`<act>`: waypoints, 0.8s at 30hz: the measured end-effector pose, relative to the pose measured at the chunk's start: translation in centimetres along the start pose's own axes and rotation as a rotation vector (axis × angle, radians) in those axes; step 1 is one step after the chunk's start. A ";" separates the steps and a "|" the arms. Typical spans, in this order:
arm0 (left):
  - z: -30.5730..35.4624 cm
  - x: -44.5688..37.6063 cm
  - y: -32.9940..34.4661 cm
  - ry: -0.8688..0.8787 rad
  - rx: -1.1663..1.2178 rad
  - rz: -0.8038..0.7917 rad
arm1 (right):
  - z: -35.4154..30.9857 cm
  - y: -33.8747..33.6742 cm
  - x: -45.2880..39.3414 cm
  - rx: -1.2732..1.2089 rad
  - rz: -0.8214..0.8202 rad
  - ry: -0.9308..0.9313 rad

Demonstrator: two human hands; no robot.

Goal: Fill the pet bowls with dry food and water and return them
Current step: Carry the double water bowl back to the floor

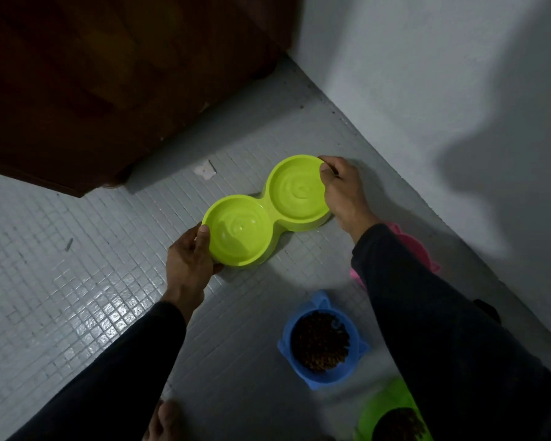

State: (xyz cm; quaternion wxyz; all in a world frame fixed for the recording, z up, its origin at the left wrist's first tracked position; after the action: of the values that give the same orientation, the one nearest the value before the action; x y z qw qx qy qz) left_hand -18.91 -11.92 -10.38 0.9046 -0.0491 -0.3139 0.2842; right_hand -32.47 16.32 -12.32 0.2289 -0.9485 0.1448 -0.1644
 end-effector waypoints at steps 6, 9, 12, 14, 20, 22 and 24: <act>0.2 0.3 0.5 0.010 -0.033 0.011 | -0.4 -0.4 0.1 0.071 -0.026 -0.011; 0.4 0.6 0.7 0.018 -0.055 0.033 | -0.6 -0.6 0.2 0.125 -0.021 -0.039; 0.4 0.9 0.9 0.009 -0.062 0.043 | -0.9 -0.9 0.4 0.153 0.004 -0.078; 0.3 1.1 0.8 0.000 -0.064 0.050 | -1.1 -1.0 0.6 0.173 -0.003 -0.094; 0.2 1.1 0.8 0.006 -0.082 0.063 | -1.3 -1.3 0.9 0.249 -0.031 -0.151; 0.1 1.0 0.8 0.024 -0.101 0.061 | -1.3 -1.3 1.0 0.268 -0.037 -0.164; 0.1 0.9 1.0 0.037 -0.126 0.055 | -1.3 -1.2 1.2 0.268 -0.040 -0.160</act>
State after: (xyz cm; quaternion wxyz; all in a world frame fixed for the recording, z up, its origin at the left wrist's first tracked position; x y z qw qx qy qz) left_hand -18.81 -10.60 -10.08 0.8972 -0.1199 -0.3130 0.2875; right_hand -31.62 16.46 -10.38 0.3611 -0.9222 0.0838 -0.1105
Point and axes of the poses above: each hand's wrist, its own x-axis away from the middle knuckle, its own y-axis out of the palm, z = x × y, the point moved 3 cm from there along -x, towards the middle knuckle, and after that the axes turned 11 degrees about z, right-handed, at the moved point
